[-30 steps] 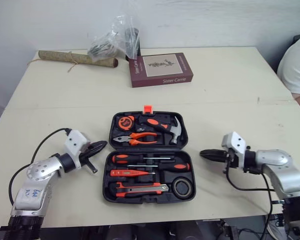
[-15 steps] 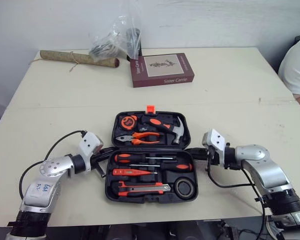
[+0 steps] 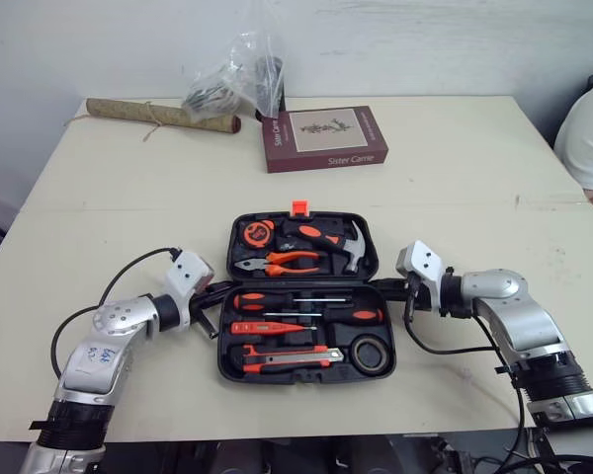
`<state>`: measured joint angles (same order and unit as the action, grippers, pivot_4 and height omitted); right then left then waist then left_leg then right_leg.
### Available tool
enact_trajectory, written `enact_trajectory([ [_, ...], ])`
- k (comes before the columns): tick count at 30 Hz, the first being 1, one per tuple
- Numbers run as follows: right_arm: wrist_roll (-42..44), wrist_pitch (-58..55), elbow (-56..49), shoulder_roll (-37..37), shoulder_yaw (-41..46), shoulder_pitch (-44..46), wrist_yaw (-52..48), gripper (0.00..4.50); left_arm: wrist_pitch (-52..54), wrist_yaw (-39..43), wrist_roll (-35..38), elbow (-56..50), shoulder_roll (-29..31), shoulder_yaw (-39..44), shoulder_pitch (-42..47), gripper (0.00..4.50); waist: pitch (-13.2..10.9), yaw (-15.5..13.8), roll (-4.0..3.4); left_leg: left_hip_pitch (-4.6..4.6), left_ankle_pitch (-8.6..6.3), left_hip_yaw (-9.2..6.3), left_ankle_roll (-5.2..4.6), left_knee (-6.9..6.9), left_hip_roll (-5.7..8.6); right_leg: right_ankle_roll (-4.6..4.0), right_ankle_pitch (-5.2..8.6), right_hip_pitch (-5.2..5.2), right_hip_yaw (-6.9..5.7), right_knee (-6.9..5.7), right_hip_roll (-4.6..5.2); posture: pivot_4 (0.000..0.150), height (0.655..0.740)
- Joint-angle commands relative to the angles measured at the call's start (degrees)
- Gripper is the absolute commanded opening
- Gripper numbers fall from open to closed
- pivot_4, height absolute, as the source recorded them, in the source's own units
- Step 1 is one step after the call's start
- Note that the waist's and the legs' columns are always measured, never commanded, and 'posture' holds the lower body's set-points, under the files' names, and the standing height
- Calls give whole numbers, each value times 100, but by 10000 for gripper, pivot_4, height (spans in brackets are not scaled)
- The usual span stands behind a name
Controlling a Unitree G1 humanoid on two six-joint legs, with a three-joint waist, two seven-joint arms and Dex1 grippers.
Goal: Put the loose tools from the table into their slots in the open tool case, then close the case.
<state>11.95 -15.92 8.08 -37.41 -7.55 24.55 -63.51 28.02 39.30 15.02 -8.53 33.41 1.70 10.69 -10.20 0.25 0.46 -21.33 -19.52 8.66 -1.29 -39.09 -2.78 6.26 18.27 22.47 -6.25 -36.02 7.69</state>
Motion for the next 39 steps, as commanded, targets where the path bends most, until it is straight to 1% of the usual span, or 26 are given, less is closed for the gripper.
enact_trajectory([
  [1,-33,-15,-98,85,-75,53,31,0,-110,-74,-29,-58,-95,-34,79,232,0,-2,0,0,0,0,0,0,0,0,0,0,0,0,0,1500,7400],
  [3,-21,-102,-134,25,50,9,135,0,-99,-17,26,-114,54,174,-64,232,0,0,0,0,0,0,0,0,0,0,0,-1,0,0,0,1500,7400],
  [5,157,-395,-231,-62,277,-46,200,0,-177,30,176,-145,182,575,-242,232,0,6,0,1,0,0,0,0,-1,0,0,-1,0,0,-1,1500,7400],
  [6,289,-645,-319,-128,378,-75,197,3180,-250,56,294,-144,206,797,-318,23,0,19,0,0,0,0,0,1,-3,0,0,2,1,0,0,1500,7400],
  [8,512,-662,-493,-261,534,-130,-18,9867,-297,170,602,-182,250,1242,-468,5183,-1,22,-1,-7,-1,0,1,3,-8,0,0,8,2,1,4,1500,7400],
  [9,650,-877,-603,-349,672,-144,-17,14182,-302,337,757,-232,360,1454,-559,7556,-1,22,-1,-14,-1,0,1,4,-9,0,0,12,0,1,3,1500,7400],
  [10,801,-1263,-743,-435,840,-124,82,18022,-272,506,933,-309,469,1659,-619,10981,-1,18,-1,-14,-1,0,1,4,-9,0,0,12,-1,1,3,1500,7400],
  [11,919,-1641,-850,-481,989,-80,238,22831,-212,616,1092,-366,537,1814,-638,15659,-2,20,-1,-14,-1,0,1,4,-9,0,0,12,-1,3,3,1500,7400],
  [12,1084,-2311,-970,-531,1142,63,477,26877,-35,657,1327,-455,590,1974,-588,19201,-2,24,-2,-16,-1,0,1,4,-9,0,0,13,-2,4,3,1500,7400],
  [13,1216,-2913,-1068,-584,1223,201,651,31399,203,618,1528,-548,635,2071,-530,23658,-3,23,-2,-16,-2,0,0,4,-6,0,0,13,-1,4,4,1500,7400],
  [15,1620,-4206,-1245,-766,1233,572,719,40134,1296,217,1697,-766,959,2040,-289,31433,-3,22,-2,-16,-2,-5,-1,1,-2,0,0,12,5,5,44,1500,7400],
  [16,1770,-4794,-1306,-864,1168,769,735,44563,1789,54,1822,-829,1057,1959,-74,35854,-4,16,-3,-16,-2,-9,-1,1,-2,0,0,13,9,5,45,1500,7400],
  [17,1875,-5340,-1313,-893,1125,979,836,45000,2245,-165,1882,-864,1105,1870,169,39613,-4,2,-4,-21,-2,-23,-1,2,-2,-4,-1,13,17,4,47,1500,7400],
  [18,1919,-5775,-1263,-852,1093,1190,989,45000,2695,-390,1963,-834,1089,1803,433,44365,-4,-12,-4,-21,-2,-27,1,7,-2,-6,0,12,19,5,47,1500,7400],
  [19,1916,-6166,-1151,-746,1064,1413,1188,45000,3096,-616,1929,-799,1073,1669,682,44775,-4,-11,-4,-21,-2,-30,2,9,-2,-8,1,10,18,6,47,1500,7400],
  [21,1768,-6604,-952,-596,845,1762,1551,45000,3580,-945,1819,-683,999,1416,1072,44775,-4,-2,-4,-23,-2,-28,2,9,1,-8,1,10,17,4,44,1500,7400],
  [22,1701,-6697,-811,-412,895,1899,1768,45000,3664,-1047,1763,-617,929,1286,1239,44775,-4,2,-4,-25,-1,-23,2,9,3,-7,0,11,11,1,39,1500,7400],
  [24,1568,-6714,-535,-46,1048,2124,2189,45000,3835,-1354,1688,-395,687,1222,1547,44775,-4,19,-3,-33,-1,-15,2,7,4,0,-3,16,-2,0,-3,1500,7400],
  [26,1478,-6766,-458,160,1019,2218,2469,45000,4091,-1490,1649,-266,602,1105,1748,44775,-4,41,-3,-43,-1,-3,2,7,2,4,-6,28,-4,-1,-14,1500,7400],
  [27,1453,-6809,-462,236,990,2233,2577,45000,4153,-1493,1636,-238,594,1032,1810,44775,-4,47,-3,-54,0,-4,3,6,2,5,-6,38,-6,-3,-16,1500,7400],
  [29,1379,-6896,-381,524,1136,2288,2912,45000,4249,-1546,1640,-168,514,981,1930,44775,-4,57,-3,-109,5,-2,6,1,5,5,-6,106,-4,-22,-19,1500,7400],
  [30,1323,-6973,-322,674,1236,2324,3096,45000,4282,-1565,1640,-131,467,950,1997,44775,-4,70,-2,-113,6,3,7,0,8,5,-6,118,-4,-33,-20,1500,7400],
  [34,1192,-7044,-267,856,1271,2346,3452,45000,4419,-1704,1559,22,264,780,2278,44775,-1,111,3,-111,18,6,5,-6,9,6,-6,114,-4,-41,-20,1500,7400],
  [39,1235,-7186,-179,845,1340,2423,3555,45000,4563,-1753,1479,46,214,592,2299,44775,-1,126,3,-105,33,3,7,-5,10,9,-9,113,9,-52,-21,1500,7400],
])
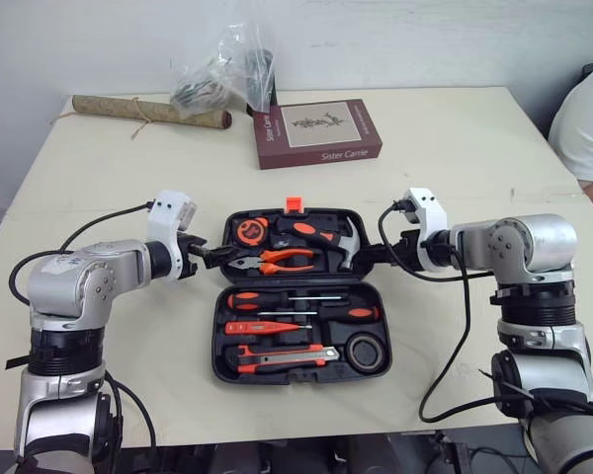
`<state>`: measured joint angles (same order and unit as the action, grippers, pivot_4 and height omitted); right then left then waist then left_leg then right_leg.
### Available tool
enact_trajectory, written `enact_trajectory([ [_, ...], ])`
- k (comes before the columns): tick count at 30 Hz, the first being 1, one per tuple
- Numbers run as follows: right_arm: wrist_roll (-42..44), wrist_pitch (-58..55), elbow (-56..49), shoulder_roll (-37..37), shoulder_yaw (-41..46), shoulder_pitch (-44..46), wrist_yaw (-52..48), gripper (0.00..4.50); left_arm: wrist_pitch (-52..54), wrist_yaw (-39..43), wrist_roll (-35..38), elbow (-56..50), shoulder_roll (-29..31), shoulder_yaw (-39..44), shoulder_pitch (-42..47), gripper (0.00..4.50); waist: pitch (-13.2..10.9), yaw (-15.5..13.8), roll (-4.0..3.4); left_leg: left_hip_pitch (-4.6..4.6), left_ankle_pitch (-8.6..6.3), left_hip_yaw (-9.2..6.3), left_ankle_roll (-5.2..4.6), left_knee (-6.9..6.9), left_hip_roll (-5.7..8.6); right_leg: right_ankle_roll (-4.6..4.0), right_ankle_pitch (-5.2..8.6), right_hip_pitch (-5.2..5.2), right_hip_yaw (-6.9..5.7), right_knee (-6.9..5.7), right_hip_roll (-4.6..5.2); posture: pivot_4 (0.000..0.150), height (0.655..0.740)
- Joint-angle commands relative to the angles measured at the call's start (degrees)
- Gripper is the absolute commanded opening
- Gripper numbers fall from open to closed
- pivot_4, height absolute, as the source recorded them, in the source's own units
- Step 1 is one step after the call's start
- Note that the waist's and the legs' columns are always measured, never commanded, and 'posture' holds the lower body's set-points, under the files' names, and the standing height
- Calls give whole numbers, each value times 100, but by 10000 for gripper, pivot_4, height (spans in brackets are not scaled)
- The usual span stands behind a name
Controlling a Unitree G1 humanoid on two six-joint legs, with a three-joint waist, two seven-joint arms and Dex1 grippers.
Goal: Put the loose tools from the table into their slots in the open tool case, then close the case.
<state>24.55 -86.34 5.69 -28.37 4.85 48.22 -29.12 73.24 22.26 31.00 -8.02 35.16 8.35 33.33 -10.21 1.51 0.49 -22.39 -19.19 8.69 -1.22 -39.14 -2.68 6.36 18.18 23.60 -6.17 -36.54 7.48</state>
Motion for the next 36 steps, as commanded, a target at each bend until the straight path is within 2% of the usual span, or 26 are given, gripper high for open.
enact_trajectory([
  [1,-21,-171,79,-86,74,48,116,45000,37,-63,-162,15,62,-102,21,44775,0,2,0,0,0,-1,0,0,0,0,0,0,0,0,-1,1500,7400],
  [3,-25,-206,107,-104,53,32,128,45000,30,-77,-223,42,81,-124,7,44775,0,1,0,-1,0,0,0,1,0,0,0,1,0,1,0,1500,7400],
  [6,-19,-265,154,-56,82,-12,153,45000,-19,-59,-306,99,115,-137,-11,37098,2,-6,3,-1,0,-1,0,1,1,0,0,0,0,1,1,1500,7400],
  [7,-25,-298,192,-20,105,-25,179,42567,-13,-72,-340,128,120,-141,-10,33456,4,-6,6,-1,0,-1,0,1,2,0,0,-1,0,1,1,1500,7400],
  [10,-33,-393,284,69,117,-81,261,31539,51,-32,-332,138,89,-190,-55,20194,6,4,7,8,1,-1,1,1,1,0,0,-8,1,0,0,1500,7400],
  [13,-43,-415,367,167,199,-119,337,17754,184,-17,-220,141,-100,-120,-85,7182,23,3,11,22,2,-1,3,1,-1,-1,0,-18,3,-6,-1,1500,7400],
  [15,-55,-426,441,283,321,-101,423,8976,203,-31,-206,164,-218,-66,-90,291,55,-5,16,27,3,-2,3,1,-1,-1,0,-24,3,-7,0,1500,7400],
  [17,-55,-483,457,380,434,-64,469,505,171,-49,-208,166,-310,4,-93,0,86,-5,45,30,5,-4,1,1,1,-2,0,-28,4,-9,3,1500,7400],
  [21,44,-307,286,545,710,-59,501,505,-237,-133,-193,126,-571,312,-91,0,101,-3,59,30,8,-9,4,1,1,-4,-2,-29,4,-10,6,1500,7400],
  [23,154,171,23,588,815,-152,383,505,-713,-7,-177,46,-655,440,-164,0,101,3,59,28,9,-9,6,1,1,-6,-2,-27,4,-11,6,1500,7400],
  [26,167,1972,-621,531,813,-566,-157,505,-2372,605,-164,-167,-849,650,-490,0,90,6,55,18,10,-6,8,7,1,-7,-3,-14,3,-6,3,1500,7400],
  [29,-287,3681,-939,295,530,-1103,-425,505,-3796,1007,-463,-120,-845,607,-855,0,72,5,54,-9,10,3,9,9,5,-6,-3,14,2,0,2,1500,7400],
  [33,-836,5411,-964,65,221,-1576,-592,505,-5275,1471,-812,74,-822,426,-1020,0,47,5,54,-13,10,7,10,16,7,-5,-3,17,-1,9,0,1500,7400],
  [36,-1550,7621,-754,-209,-229,-2201,-978,505,-6760,1760,-1470,359,-720,101,-1270,0,34,1,47,-12,10,9,9,17,8,-5,-3,16,-2,14,1,1500,7400],
])
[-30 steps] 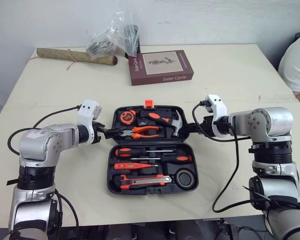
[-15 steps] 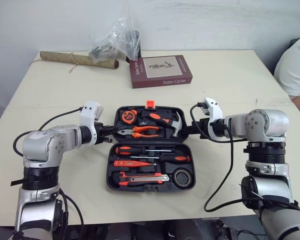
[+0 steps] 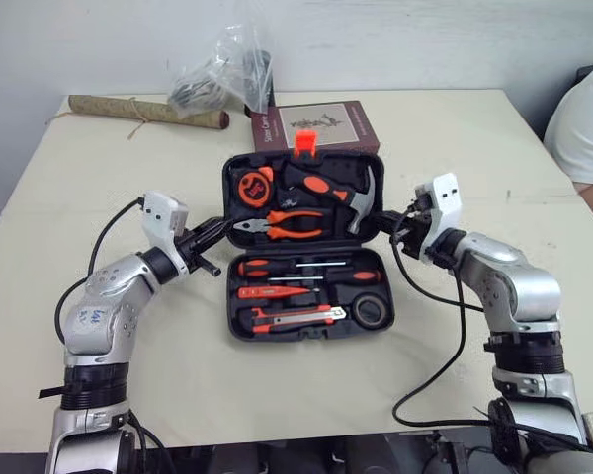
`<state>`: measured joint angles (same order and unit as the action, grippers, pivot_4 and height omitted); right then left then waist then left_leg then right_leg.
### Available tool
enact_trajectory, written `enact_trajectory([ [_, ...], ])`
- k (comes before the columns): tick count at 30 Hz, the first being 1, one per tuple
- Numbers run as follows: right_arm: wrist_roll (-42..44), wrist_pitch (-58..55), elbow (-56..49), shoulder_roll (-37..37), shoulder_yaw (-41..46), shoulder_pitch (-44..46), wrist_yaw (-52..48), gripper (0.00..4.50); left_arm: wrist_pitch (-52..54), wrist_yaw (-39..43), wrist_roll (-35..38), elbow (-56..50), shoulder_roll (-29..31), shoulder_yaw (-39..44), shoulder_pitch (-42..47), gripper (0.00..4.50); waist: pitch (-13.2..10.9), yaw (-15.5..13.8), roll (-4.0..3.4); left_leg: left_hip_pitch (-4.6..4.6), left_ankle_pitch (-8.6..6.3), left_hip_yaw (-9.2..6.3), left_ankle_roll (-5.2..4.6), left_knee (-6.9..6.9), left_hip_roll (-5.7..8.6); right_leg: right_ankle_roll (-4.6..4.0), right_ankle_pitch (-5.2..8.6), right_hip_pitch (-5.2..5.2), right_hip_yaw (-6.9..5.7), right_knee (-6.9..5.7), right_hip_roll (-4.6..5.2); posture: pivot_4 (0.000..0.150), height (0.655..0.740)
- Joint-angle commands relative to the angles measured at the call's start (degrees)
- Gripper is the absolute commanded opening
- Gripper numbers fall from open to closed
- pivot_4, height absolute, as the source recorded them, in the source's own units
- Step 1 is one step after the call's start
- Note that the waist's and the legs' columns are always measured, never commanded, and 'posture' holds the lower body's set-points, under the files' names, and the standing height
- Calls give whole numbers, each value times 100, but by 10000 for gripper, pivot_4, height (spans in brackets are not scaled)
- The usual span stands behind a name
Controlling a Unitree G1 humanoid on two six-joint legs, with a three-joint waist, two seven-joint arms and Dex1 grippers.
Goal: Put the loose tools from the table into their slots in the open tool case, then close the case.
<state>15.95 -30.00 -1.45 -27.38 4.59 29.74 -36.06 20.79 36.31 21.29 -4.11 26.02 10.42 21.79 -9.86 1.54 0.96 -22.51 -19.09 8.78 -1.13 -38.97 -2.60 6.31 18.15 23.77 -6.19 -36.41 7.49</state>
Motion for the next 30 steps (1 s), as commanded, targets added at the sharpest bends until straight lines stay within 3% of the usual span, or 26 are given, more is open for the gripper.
enact_trajectory([
  [1,-830,2466,60,-359,-300,-469,-355,505,-1818,392,-703,76,252,-207,-192,0,-3,-1,-1,1,0,1,0,4,0,0,0,-1,-1,3,-1,1500,7400],
  [5,-1610,4629,892,-598,-625,-899,-220,505,-3534,464,-1509,665,403,-583,-537,0,-5,6,-2,13,0,7,-1,8,-5,0,0,-8,-4,6,2,1500,7400],
  [8,-1928,5521,1442,-718,-629,-1024,-4,505,-3996,491,-1572,885,467,-613,-690,0,-5,8,-3,35,0,7,-4,0,-8,0,0,-30,-2,7,8,1500,7400],
  [10,-2096,5876,1674,-728,-487,-1056,368,0,-4116,528,-1540,922,525,-589,-840,7777,-5,8,-3,41,1,6,-5,-5,-11,0,0,-33,0,1,10,1500,7400],
  [11,-2143,6071,1742,-794,-496,-1108,369,4070,-4194,511,-1555,901,586,-527,-982,10773,-7,8,-8,41,1,5,-6,-5,-12,0,0,-33,0,-6,11,1500,7400],
  [14,-1938,6300,1709,-1139,-515,-1468,-76,16866,-4060,477,-1446,750,879,-123,-1687,23922,-10,9,-13,40,0,5,-9,-2,-13,0,0,-32,0,-6,12,1500,7400],
  [19,-1167,6065,1299,-1693,-6,-2291,-500,16866,-3271,548,-655,363,1215,690,-2611,23922,-20,7,-21,38,-5,3,-17,-6,-19,-1,0,-33,-4,0,16,1500,7400],
  [22,-212,5155,566,-2171,228,-3023,-1328,16866,-2888,590,-296,180,1298,886,-2539,23922,-27,-54,-35,44,-6,-16,-25,-12,-12,-1,0,-51,-7,22,29,1500,7400],
  [23,85,4816,284,-2301,264,-3231,-1561,14583,-2752,587,-216,158,1309,872,-2389,24132,-27,-79,-35,45,-6,-22,-25,-12,-12,-2,0,-55,-5,23,31,1500,7400],
  [26,613,3736,-670,-2646,236,-3909,-1979,5016,-2263,474,-168,304,1213,585,-1551,16420,-23,-166,-34,47,-6,-41,-25,-12,-15,-10,-5,-74,-8,33,27,1500,7400],
  [27,668,3489,-943,-2698,168,-4069,-2050,0,-2137,453,-248,435,1153,415,-1196,11025,-23,-190,-36,48,-5,-45,-24,-12,-19,-16,-9,-80,-11,39,24,1500,7400],
  [29,770,2945,-1391,-2726,-9,-4220,-2103,0,-1961,437,-456,845,963,42,-466,1938,-20,-240,-31,60,-5,-49,-24,-12,-17,-16,-10,-99,-30,45,18,1500,7400],
  [30,754,2784,-1516,-2665,-115,-4185,-2080,0,-1928,471,-580,1107,869,-149,-142,395,-19,-260,-33,63,-5,-46,-24,-12,-17,-14,-12,-103,-45,46,15,1500,7400],
])
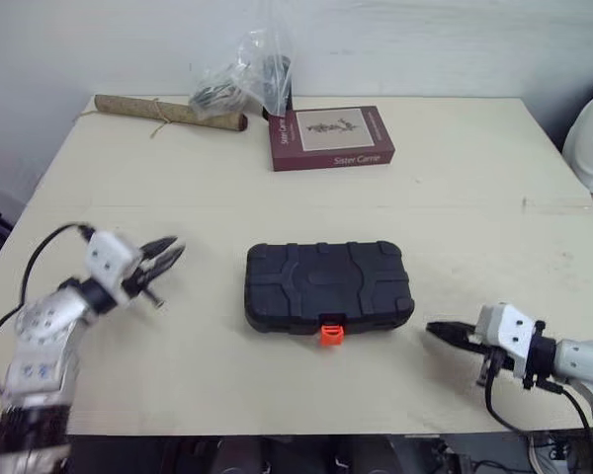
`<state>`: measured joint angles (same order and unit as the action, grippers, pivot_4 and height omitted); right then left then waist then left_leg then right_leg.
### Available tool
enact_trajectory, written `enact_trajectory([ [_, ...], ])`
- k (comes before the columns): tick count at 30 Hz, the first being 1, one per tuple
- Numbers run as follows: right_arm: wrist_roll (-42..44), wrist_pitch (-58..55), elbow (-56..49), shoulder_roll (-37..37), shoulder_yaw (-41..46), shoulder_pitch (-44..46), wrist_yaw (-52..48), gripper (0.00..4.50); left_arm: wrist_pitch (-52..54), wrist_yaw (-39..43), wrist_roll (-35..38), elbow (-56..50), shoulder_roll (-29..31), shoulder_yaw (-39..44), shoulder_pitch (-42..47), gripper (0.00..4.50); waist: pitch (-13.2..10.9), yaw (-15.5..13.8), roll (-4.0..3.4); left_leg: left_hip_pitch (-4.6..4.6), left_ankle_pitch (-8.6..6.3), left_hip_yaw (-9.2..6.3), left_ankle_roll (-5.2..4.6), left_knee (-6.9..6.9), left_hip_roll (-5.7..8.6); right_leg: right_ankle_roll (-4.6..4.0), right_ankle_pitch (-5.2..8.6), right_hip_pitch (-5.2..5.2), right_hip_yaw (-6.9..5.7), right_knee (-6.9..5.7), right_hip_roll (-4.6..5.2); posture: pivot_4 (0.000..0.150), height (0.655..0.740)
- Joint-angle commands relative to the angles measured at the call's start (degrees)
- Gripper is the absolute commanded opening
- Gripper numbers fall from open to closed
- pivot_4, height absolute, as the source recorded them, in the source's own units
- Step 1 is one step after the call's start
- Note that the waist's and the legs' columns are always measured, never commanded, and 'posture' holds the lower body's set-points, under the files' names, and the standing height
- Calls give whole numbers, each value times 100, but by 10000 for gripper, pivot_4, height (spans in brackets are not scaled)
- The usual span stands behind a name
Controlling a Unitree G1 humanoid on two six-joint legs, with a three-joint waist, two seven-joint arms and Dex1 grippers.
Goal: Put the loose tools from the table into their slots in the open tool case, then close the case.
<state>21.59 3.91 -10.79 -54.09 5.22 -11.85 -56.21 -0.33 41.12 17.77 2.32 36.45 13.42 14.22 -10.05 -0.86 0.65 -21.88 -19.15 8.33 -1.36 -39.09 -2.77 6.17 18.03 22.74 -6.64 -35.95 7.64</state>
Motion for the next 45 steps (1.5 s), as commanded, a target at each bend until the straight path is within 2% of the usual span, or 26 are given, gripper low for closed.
enact_trajectory([
  [1,171,-827,-671,75,-291,44,-15,0,190,25,-342,734,-262,-621,898,395,1,-24,-1,9,0,5,0,0,3,2,-1,-8,-1,-2,1,1500,7400],
  [5,-194,-1543,-700,391,-1002,590,88,0,94,412,-851,1983,-579,-1386,1807,395,1,33,2,18,-3,23,-3,2,4,5,-2,-11,4,-3,-11,1500,7400],
  [8,-557,-1591,-449,734,-1321,1072,250,0,-315,546,-1004,2895,-849,-1556,2235,395,0,85,15,20,-2,24,-2,0,4,5,-2,-12,2,0,-16,1500,7400],
  [11,-964,-1435,36,1034,-1450,1579,440,0,-515,1143,-978,3223,-924,-1728,2363,395,1,164,21,21,-1,25,1,0,4,4,-2,-11,3,-4,-25,1500,7400],
  [15,-1397,-1040,972,1209,-1538,2303,482,0,-308,1613,-820,2872,-797,-1695,2047,395,1,270,24,31,1,27,4,0,-4,3,-2,-16,9,-6,-21,1500,7400],
  [19,-1930,-397,2379,1584,-1758,3286,721,0,57,1842,-561,1934,-556,-1543,1199,395,5,329,29,52,1,34,4,-1,-5,3,-2,-29,19,-8,-15,1500,7400],
  [24,-1794,-229,3501,2136,-1747,4028,562,0,562,1329,-199,503,-475,-1061,138,395,6,314,28,64,1,35,4,-1,-8,2,-2,-32,32,-11,-4,1500,7400],
  [28,-1725,-128,3768,2098,-1488,4094,498,0,1178,767,680,-339,-532,-165,77,395,7,262,31,62,2,30,5,-1,-8,1,-3,-34,42,-14,9,1500,7400],
  [31,-1359,-94,3337,1975,-974,3815,596,0,1837,905,1464,-1124,-414,2,284,395,6,207,28,58,2,16,5,-1,-2,0,-3,-37,50,-13,49,1500,7400],
  [33,-1042,-83,2810,1928,-662,3513,552,0,2095,968,1544,-1431,-377,-277,559,395,-1,147,15,49,2,6,4,-1,10,1,-4,-39,47,-11,59,1500,7400],
  [39,20,-1081,935,2040,-107,2817,601,0,2219,1190,709,-975,-714,-1811,1616,395,-5,106,6,32,3,26,-8,0,21,29,-20,-32,31,-3,4,1500,7400],
  [43,582,-2027,-182,1945,-258,2537,470,0,1856,1078,-99,-98,-1256,-2658,2179,395,-6,116,5,34,3,31,-6,3,7,21,-16,-24,36,-3,-22,1500,7400],
  [45,592,-2356,-586,1882,-449,2499,464,0,1785,1059,-423,213,-1378,-2941,2306,395,-6,112,5,33,3,32,-5,6,4,17,-13,-18,37,-4,-24,1500,7400],
])
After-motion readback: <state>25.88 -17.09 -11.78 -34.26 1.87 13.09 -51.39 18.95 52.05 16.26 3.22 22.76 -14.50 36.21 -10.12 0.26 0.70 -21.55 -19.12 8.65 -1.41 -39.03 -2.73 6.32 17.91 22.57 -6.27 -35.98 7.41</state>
